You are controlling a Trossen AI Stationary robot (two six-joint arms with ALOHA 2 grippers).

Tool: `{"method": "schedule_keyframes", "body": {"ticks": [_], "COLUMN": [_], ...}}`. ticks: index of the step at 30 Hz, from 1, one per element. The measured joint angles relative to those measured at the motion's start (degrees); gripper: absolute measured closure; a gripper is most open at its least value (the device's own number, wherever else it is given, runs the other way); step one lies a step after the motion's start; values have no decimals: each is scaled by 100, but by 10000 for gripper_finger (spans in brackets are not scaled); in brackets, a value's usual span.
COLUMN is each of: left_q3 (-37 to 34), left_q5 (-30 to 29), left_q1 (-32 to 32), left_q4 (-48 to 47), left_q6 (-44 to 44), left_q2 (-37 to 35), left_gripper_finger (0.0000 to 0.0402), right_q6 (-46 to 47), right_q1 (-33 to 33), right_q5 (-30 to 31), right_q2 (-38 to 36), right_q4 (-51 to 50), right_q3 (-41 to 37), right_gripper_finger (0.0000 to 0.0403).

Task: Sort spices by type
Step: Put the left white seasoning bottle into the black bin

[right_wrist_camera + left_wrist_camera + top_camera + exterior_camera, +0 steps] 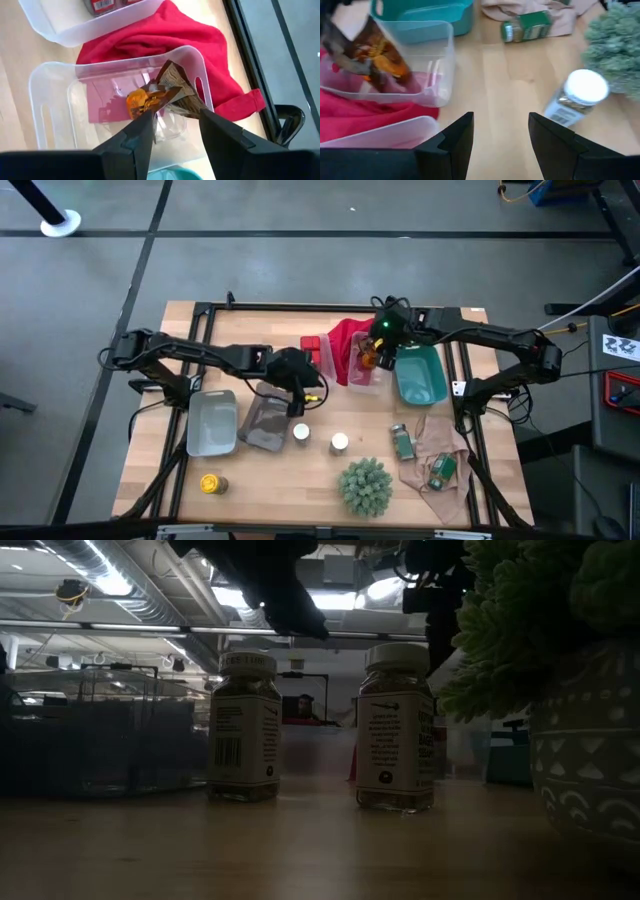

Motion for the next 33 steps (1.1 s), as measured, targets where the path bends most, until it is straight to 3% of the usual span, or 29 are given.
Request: {"method": "schedule_keyframes", "body": {"ticks": [4, 16, 25, 33], "left_q3": [0, 3, 3, 3], "left_q5": [-3, -5, -1, -132], "left_q1": [-137, -580, -1239, -1416], "left_q4": [-1, 10, -627, -907], "left_q6": [-328, -888, -734, -692], "left_q2": [0, 108, 86, 335], "left_gripper_finger": [218, 147, 144, 144], "right_q6": [0, -1, 0, 0], "right_q1": [1, 2, 1, 2], "right_q5": [0, -1, -1, -2], "right_q2": [0, 2, 2, 2], "right_q4": [-2, -54, -160, -158], "right_q3": [33, 33, 33, 31], "right_gripper_finger": [242, 242, 242, 242]}}
